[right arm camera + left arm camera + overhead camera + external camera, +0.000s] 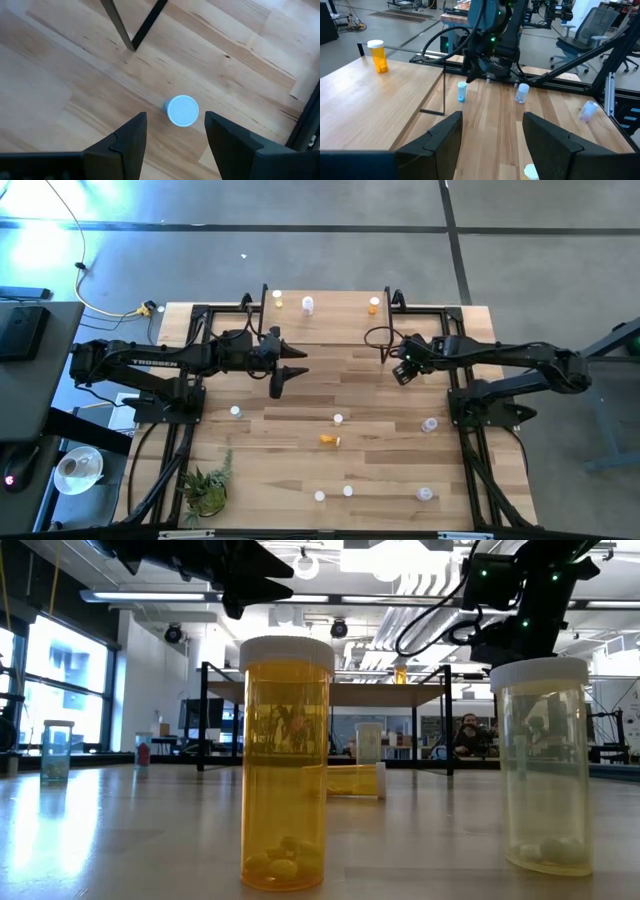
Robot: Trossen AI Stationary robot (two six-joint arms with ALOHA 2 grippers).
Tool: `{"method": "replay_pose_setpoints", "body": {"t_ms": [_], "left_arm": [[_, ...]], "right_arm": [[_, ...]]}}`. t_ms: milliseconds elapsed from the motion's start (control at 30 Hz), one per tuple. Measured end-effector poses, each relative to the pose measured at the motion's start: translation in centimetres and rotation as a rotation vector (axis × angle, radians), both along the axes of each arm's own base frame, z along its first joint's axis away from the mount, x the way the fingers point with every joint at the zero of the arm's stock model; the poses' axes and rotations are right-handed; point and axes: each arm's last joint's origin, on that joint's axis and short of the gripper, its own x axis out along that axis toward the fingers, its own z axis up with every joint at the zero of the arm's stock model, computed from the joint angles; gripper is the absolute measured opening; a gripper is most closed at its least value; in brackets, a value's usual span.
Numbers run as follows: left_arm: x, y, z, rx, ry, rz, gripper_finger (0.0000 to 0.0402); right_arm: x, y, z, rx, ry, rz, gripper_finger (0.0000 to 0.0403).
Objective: Pick and place medicine bottles onto shelf by color
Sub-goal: Put the top right blue pill bottle on the shelf
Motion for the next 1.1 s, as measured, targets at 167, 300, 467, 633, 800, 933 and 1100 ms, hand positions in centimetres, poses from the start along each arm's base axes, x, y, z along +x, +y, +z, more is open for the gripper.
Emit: {"method": "replay_pose_setpoints", "body": {"t_ms": [167,300,467,633,800,933,1100], "left_arm": [[0.0,0.0,0.0,0.0,0.0,0.0,0.0197],[0.0,0.0,0.0,0.0,0.0,0.0,0.0197],[0.0,0.0,0.0,0.0,0.0,0.0,0.0197],[0.0,0.0,0.0,0.0,0.0,0.0,0.0197],[0.0,0.0,0.0,0.0,-0.001,0.001,0.0197],[0.0,0.0,0.0,0.0,0.0,0.001,0.0197],[0.0,0.0,0.0,0.0,0.0,0.001,0.0197]], "right_arm": [[0.3,-0.1,-0.5,-0.002,0.034,-0.002,0.0191],[0.7,-0.3,-1.1,-0.005,0.07,-0.006,0.0191],[1.1,-0.5,-1.9,-0.012,0.118,-0.017,0.0191],[1.7,-0.7,-2.6,-0.013,0.138,-0.019,0.0191],[1.9,-0.8,-3.2,-0.019,0.173,-0.022,0.0191],[2.0,-0.8,-3.4,-0.011,0.181,-0.02,0.0189],[2.0,-0.8,-3.4,-0.012,0.179,-0.021,0.0169]]}}
